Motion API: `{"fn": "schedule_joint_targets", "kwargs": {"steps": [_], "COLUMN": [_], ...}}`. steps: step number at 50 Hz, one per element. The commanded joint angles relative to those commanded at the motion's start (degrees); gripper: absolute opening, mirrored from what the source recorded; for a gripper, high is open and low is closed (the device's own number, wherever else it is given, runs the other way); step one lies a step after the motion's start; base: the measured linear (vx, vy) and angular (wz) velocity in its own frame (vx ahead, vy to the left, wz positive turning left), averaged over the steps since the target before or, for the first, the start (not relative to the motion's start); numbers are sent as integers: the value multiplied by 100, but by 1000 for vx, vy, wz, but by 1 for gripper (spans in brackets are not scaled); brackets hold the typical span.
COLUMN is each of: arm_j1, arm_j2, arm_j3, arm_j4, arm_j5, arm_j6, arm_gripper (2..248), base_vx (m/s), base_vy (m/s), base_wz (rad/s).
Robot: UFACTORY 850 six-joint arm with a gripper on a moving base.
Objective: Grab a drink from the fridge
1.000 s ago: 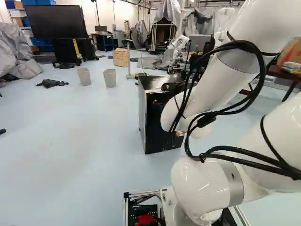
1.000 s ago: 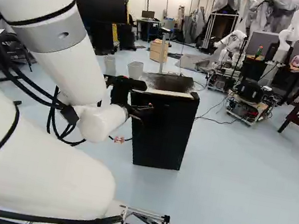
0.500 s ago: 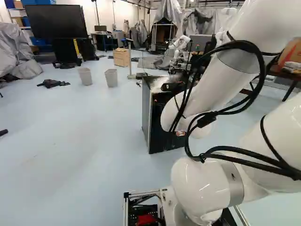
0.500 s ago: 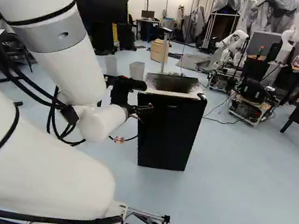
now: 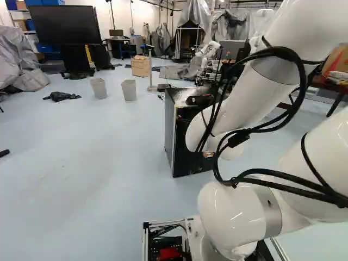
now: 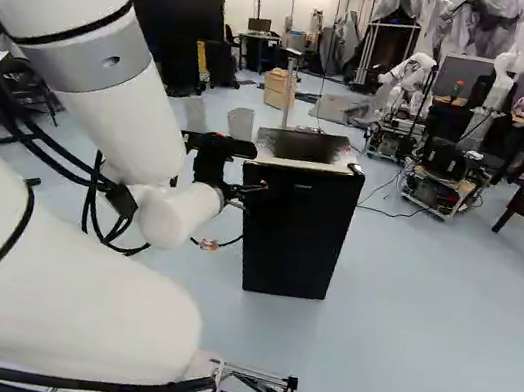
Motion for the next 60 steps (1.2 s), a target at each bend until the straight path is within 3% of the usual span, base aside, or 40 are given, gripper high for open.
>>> {"fn": "schedule_joint_targets", "kwargs": {"steps": [13, 31, 60], "arm_j1": [157, 568, 1228], "arm_j2": [-33, -222, -1245], "arm_j3": [-28, -77, -551], "arm_j4": [345, 963, 1897], "arm_j5": [4, 124, 601], "arm_j6": [0, 0, 0], "arm_gripper": [247, 247, 247], "base_vx": [0, 0, 0], "base_vy": [0, 0, 0], "base_wz": [0, 0, 0]}}
